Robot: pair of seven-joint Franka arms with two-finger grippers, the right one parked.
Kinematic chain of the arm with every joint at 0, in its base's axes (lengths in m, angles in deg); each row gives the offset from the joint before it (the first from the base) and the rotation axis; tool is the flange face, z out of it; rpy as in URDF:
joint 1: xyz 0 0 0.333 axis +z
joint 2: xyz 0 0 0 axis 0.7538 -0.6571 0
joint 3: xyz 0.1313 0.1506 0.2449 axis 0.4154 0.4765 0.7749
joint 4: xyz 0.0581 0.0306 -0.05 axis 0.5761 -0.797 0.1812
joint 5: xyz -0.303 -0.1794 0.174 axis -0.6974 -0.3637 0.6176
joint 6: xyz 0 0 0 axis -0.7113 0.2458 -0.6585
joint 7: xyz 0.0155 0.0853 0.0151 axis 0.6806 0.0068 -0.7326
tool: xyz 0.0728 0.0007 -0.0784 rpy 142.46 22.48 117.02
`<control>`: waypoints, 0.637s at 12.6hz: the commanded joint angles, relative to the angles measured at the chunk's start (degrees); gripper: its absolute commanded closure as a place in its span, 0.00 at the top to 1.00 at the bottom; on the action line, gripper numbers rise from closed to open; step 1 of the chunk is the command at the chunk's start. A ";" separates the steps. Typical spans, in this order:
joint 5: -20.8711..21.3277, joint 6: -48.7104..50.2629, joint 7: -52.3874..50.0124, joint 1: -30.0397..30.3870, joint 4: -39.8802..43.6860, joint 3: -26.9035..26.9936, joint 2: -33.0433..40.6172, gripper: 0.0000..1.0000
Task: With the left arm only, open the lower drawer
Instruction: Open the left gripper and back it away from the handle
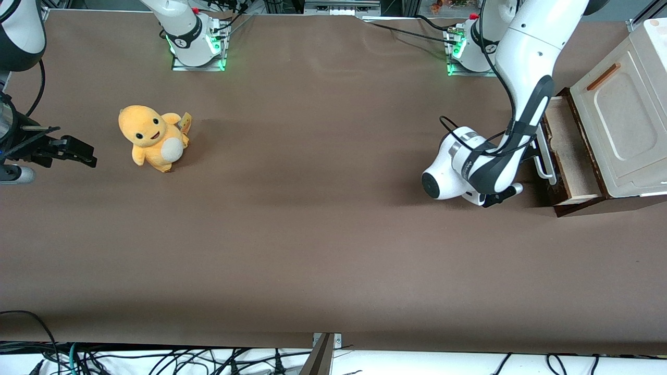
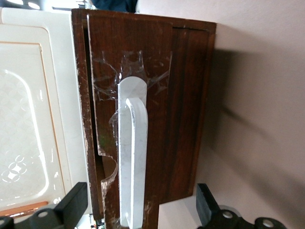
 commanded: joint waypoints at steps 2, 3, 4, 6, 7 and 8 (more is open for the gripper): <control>-4.65 5.08 11.96 -0.24 10.60 0.06 0.24 1.00; -6.14 6.22 16.00 -0.24 13.68 0.06 0.24 1.00; -8.07 6.84 18.57 -0.24 16.58 0.06 0.24 1.00; -10.72 7.29 21.48 -0.15 20.29 0.06 0.76 1.00; -12.47 7.29 23.23 -0.15 22.13 0.06 0.85 1.00; -14.49 7.29 24.38 -0.06 24.24 0.15 0.85 1.00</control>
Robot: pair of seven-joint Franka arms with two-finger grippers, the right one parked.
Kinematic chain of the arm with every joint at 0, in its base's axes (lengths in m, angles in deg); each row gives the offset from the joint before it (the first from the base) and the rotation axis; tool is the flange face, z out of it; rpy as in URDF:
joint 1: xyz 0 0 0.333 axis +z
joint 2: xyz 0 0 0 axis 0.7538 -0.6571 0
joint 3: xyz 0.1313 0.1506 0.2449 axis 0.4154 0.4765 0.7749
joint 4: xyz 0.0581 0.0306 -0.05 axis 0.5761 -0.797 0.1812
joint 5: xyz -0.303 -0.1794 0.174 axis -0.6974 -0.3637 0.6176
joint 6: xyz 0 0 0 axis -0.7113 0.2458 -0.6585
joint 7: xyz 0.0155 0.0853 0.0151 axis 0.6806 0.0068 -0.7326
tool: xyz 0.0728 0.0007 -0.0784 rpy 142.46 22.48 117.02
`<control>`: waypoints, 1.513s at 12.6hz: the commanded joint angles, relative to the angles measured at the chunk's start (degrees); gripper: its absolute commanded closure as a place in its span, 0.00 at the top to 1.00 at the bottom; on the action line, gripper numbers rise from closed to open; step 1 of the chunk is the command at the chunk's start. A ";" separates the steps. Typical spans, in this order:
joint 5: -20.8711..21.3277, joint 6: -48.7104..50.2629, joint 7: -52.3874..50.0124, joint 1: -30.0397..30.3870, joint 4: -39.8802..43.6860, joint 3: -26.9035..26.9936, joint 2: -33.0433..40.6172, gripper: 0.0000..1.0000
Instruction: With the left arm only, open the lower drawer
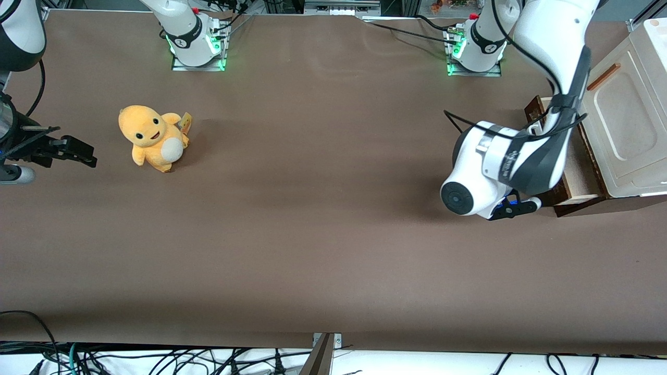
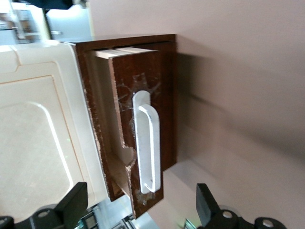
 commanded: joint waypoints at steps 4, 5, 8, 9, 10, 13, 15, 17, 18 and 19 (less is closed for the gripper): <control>-12.22 0.88 8.28 1.96 11.67 1.85 0.23 1.00; -14.42 0.79 9.51 2.92 13.43 2.29 0.23 1.00; -20.48 -1.30 14.95 3.11 17.13 6.67 1.19 1.00; -22.86 -2.53 16.62 3.02 17.22 8.69 1.98 1.00; -24.88 -3.42 17.69 3.02 17.22 10.53 2.77 1.00; -28.75 -5.70 25.05 3.02 17.22 14.14 4.44 1.00; -34.10 -7.81 27.45 2.93 17.22 17.92 5.24 1.00; -38.51 -10.88 27.54 2.76 17.14 20.74 5.33 1.00; -39.22 -12.90 27.28 2.67 17.13 20.84 5.59 1.00; -39.84 -13.70 27.19 2.76 17.13 20.84 5.68 1.00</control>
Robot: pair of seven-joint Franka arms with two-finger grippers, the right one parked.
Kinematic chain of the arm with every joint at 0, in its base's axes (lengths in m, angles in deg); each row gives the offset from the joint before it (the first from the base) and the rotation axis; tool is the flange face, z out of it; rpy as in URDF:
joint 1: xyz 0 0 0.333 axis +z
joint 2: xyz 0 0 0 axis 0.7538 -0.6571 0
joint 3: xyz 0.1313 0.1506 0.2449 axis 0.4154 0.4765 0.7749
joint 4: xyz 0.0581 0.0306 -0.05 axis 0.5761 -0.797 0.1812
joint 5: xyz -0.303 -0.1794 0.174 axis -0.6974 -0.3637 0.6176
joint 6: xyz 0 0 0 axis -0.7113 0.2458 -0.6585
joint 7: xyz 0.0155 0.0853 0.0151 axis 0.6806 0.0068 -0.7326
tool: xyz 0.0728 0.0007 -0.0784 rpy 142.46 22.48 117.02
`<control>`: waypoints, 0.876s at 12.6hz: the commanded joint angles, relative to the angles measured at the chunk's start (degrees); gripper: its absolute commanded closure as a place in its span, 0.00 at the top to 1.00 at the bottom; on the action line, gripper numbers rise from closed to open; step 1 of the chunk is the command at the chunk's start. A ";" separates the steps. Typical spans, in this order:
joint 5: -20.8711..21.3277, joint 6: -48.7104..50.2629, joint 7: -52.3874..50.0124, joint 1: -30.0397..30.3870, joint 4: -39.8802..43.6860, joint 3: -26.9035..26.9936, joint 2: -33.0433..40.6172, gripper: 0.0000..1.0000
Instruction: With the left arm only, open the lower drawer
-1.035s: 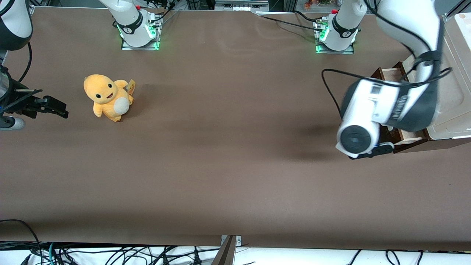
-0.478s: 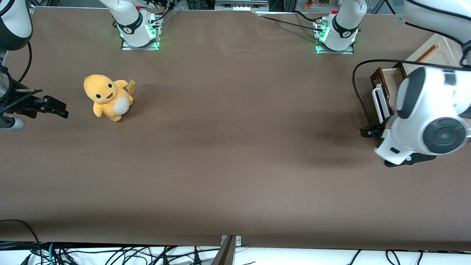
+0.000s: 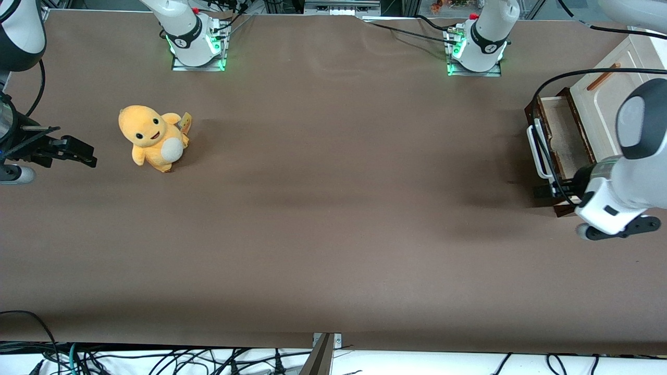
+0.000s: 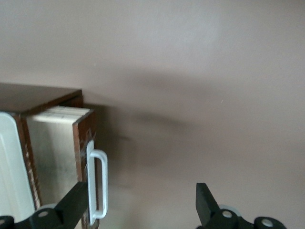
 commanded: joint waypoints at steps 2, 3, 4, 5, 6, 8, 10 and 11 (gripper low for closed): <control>-2.23 -1.78 0.23 -0.54 -0.20 0.81 0.76 1.00; -2.23 -2.39 0.74 -0.62 -0.29 0.81 0.68 1.00; -1.97 -4.14 1.18 -0.80 -0.55 0.81 0.68 1.00; -1.97 -5.29 3.02 -0.80 -0.47 0.81 0.68 1.00; -2.05 -6.08 6.95 -0.71 -0.56 0.81 0.68 1.00; -2.14 -6.26 12.43 -0.36 -0.47 1.07 0.68 1.00; -2.49 -7.66 12.79 -0.27 -0.64 1.77 0.85 1.00; -3.28 -7.67 12.79 -0.27 -0.56 1.86 1.20 1.00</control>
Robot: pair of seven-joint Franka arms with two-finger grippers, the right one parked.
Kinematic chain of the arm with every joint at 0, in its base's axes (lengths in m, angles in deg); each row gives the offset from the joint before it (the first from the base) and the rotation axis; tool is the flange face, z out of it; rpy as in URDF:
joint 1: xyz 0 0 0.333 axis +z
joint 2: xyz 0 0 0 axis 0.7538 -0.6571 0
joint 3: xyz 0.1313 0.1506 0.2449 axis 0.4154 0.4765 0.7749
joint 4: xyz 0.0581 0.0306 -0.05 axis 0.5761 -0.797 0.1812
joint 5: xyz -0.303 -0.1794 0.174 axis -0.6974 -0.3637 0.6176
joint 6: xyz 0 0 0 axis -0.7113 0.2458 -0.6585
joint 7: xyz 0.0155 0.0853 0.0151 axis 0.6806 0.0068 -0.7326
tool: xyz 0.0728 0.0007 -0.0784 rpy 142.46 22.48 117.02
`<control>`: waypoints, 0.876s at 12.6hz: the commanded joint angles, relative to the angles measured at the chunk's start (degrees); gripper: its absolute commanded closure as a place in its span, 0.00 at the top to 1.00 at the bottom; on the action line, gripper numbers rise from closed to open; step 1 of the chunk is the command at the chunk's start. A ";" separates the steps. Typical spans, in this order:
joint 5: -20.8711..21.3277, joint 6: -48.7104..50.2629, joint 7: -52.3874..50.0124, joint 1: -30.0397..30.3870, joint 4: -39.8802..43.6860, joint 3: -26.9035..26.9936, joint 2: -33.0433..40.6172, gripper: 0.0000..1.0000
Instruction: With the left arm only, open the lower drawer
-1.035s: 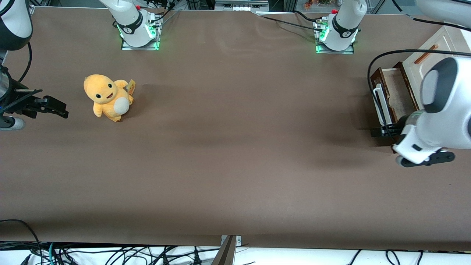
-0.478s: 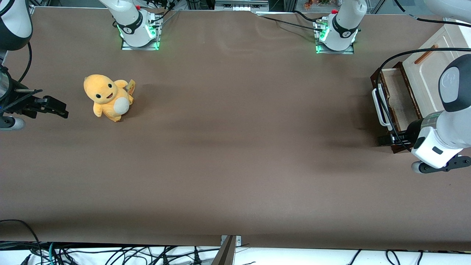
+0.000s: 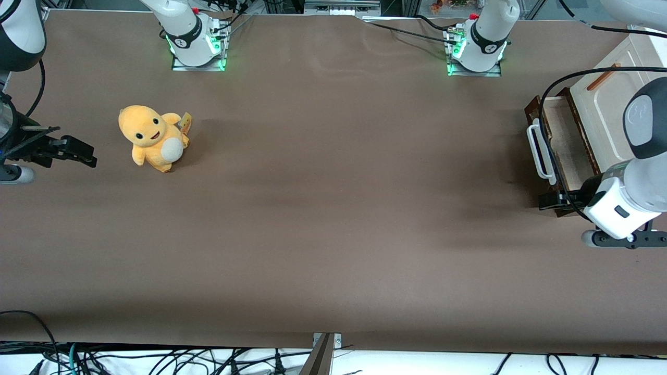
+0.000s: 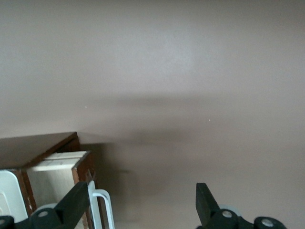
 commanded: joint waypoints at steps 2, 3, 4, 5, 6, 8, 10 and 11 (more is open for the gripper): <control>-2.74 -0.87 2.07 -0.09 -0.87 1.51 2.34 1.00; -2.65 -0.87 2.07 -0.36 -1.13 1.51 3.04 1.00; -2.56 -0.87 2.07 -0.71 -1.22 1.51 3.40 1.00; -2.56 -0.87 2.07 -0.80 -1.66 1.51 3.75 1.00; -2.74 -1.05 1.98 -0.80 -3.05 1.51 4.36 1.00; -2.82 -3.67 1.28 -0.97 -5.69 1.34 5.68 1.00; -2.82 -6.66 1.27 -1.67 -9.38 1.34 7.35 1.00; -2.82 -6.85 1.27 -1.68 -9.74 1.34 7.36 1.00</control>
